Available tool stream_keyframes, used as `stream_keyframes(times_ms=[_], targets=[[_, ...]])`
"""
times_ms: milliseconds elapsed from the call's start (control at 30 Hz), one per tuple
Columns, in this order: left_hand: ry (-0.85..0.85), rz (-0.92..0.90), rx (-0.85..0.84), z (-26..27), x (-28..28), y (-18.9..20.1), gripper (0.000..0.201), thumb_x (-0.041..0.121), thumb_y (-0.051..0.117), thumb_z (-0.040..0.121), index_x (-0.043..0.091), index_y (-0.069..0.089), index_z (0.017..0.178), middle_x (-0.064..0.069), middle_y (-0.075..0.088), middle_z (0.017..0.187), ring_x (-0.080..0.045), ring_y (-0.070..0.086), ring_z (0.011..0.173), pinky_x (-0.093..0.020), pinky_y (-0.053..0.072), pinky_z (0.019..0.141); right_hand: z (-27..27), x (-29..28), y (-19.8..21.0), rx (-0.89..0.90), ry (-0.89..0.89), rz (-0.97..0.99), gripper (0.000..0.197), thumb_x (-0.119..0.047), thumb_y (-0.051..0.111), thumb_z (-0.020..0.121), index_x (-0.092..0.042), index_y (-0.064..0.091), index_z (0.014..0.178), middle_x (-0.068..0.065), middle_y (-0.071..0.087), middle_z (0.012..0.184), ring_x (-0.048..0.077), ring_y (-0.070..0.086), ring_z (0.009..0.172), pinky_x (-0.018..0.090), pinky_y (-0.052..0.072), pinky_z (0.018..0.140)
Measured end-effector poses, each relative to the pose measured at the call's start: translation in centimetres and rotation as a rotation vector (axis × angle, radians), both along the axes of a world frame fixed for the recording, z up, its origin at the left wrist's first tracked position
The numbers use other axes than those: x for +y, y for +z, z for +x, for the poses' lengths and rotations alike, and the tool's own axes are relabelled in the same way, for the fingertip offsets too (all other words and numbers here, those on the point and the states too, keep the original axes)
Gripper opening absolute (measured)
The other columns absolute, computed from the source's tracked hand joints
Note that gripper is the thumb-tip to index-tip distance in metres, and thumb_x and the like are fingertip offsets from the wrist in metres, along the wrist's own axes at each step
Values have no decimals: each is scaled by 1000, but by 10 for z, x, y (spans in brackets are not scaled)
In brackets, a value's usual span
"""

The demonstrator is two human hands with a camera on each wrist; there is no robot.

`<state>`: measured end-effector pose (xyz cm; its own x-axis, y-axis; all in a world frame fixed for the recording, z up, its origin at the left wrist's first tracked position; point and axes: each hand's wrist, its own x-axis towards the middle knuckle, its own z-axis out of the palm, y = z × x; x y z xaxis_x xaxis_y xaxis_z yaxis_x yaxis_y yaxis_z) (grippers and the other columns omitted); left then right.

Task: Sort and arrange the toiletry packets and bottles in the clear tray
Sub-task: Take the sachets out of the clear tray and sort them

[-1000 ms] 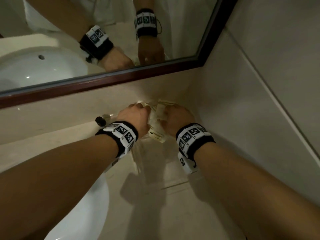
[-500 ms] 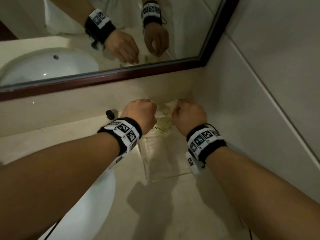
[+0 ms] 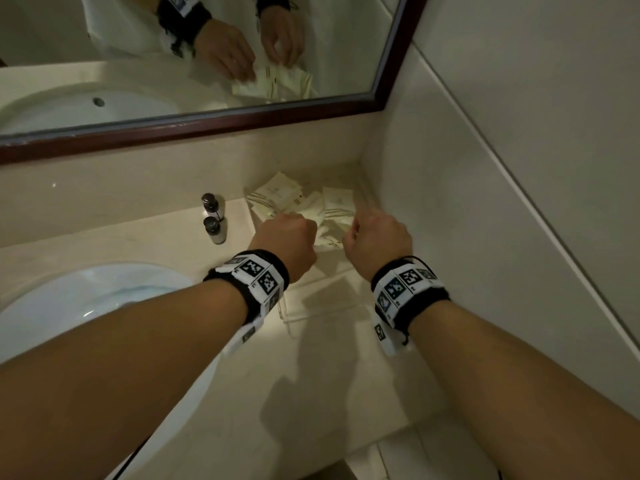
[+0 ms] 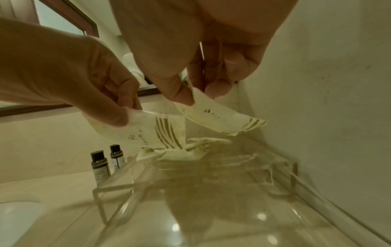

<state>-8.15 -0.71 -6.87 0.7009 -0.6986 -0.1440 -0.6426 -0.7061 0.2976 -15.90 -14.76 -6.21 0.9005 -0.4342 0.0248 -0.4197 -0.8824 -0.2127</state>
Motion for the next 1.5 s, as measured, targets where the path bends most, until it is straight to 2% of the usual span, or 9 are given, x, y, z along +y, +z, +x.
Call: stream_keyframes(times_ms=[233,467,567,733,900,1033,1167,1300,1500], targets=[[12,27,97,-23,7,-27,10,16,59,85,12,67,90,-7,64,96,-30,62,89,-37,53,76,-23,10,-24,78,-38,16,21,-29,53,87,-12,60,95,5,60,95,29,60,84,33,45,68],[-21,166,159,-35,16,-57,7,18,57,86,16,64,88,-5,61,100,-28,62,89,-34,50,72,-34,22,-60,242,4,14,20,-28,50,87,-11,56,96,5,58,97,29,61,86,31,41,65],[-34,219,167,-39,20,-67,8,16,55,88,16,63,89,-6,60,102,-29,62,89,-32,43,67,-37,25,-74,310,18,29,19,-26,51,87,-11,56,97,5,59,99,28,61,89,32,45,68],[-102,316,201,-45,24,-75,15,13,54,89,14,67,96,-8,62,104,-31,63,92,-35,48,73,-41,24,-94,421,49,17,20,-26,52,89,-11,59,100,7,62,105,25,58,99,31,43,71],[-123,367,205,-47,24,-77,20,12,51,91,18,70,98,-8,66,101,-30,64,88,-34,50,70,-41,23,-99,469,101,-12,25,-28,50,89,-8,59,101,9,62,105,27,57,99,36,44,82],[-126,345,234,-47,24,-78,20,25,55,96,23,73,105,-5,66,110,-28,64,97,-32,49,77,-42,22,-102,464,111,3,31,-35,48,91,-9,61,102,9,63,107,27,57,101,36,44,83],[-166,392,213,-51,23,-79,34,44,49,98,19,69,111,-7,64,112,-30,63,100,-35,49,79,-46,22,-105,471,116,15,45,-44,41,94,-8,63,108,11,59,113,30,55,104,38,43,86],[-195,413,190,-55,23,-81,31,45,45,98,21,61,110,-6,63,111,-31,62,99,-37,50,78,-47,20,-104,484,149,-19,47,-46,37,96,-9,63,109,11,60,112,30,56,103,40,41,87],[-242,410,144,-56,20,-78,33,48,43,98,35,49,128,-1,63,119,-29,62,104,-34,44,74,-47,17,-104,488,151,-39,42,-44,36,95,-14,66,98,7,63,103,27,58,97,40,39,86]])
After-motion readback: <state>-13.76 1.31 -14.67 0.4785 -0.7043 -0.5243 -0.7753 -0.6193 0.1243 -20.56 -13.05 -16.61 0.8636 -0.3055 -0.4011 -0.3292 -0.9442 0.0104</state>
